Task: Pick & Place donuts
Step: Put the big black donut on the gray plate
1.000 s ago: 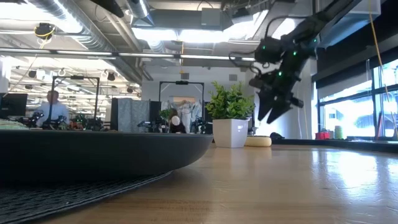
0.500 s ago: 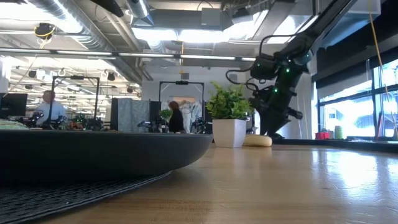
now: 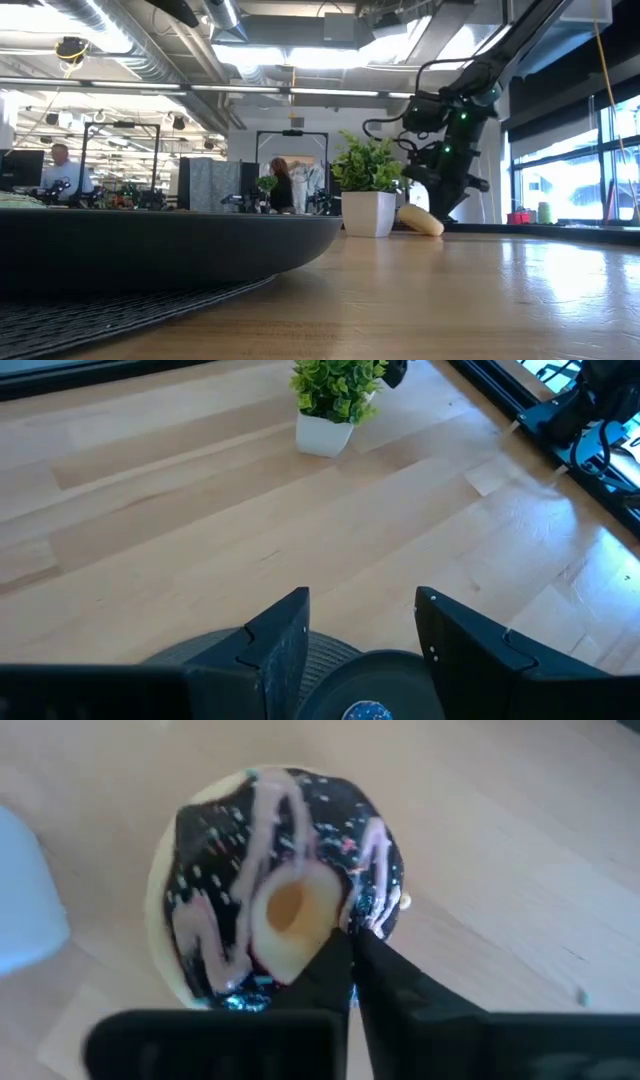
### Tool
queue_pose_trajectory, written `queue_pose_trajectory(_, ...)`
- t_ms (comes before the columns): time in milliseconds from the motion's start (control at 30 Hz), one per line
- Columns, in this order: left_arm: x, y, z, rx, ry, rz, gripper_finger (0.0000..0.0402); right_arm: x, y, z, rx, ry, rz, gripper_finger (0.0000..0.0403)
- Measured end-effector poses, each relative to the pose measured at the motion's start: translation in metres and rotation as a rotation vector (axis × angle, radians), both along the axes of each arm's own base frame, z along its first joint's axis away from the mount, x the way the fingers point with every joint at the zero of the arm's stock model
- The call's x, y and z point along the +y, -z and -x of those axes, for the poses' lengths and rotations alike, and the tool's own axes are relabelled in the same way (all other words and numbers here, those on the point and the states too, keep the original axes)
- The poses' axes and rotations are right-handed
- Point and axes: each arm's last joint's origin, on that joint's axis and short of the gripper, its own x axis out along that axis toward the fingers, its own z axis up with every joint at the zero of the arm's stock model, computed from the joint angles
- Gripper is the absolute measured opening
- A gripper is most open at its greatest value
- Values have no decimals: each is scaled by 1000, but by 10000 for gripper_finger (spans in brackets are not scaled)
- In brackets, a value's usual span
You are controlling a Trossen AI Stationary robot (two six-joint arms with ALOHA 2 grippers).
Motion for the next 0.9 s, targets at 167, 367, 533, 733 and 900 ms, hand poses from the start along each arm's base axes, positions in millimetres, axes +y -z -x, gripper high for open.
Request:
queue_pose_trajectory(167,0,0,0,0,-1,-3,175,7,-13,11,64,-22,2,13)
queue_pose_trajectory(367,1,0,0,8,10,-28,175,31,-59,33,96,-88,77,7)
queue_pose_trajectory(533,4,0,-2,22,15,-45,178,77,-99,50,22,-174,104,6)
queue_pose_trajectory(733,14,-1,-7,11,-34,-64,174,141,-127,59,-137,-355,106,4)
queue_pose_trajectory(900,21,-1,-12,-5,-67,-50,176,186,-130,45,-261,-474,72,4)
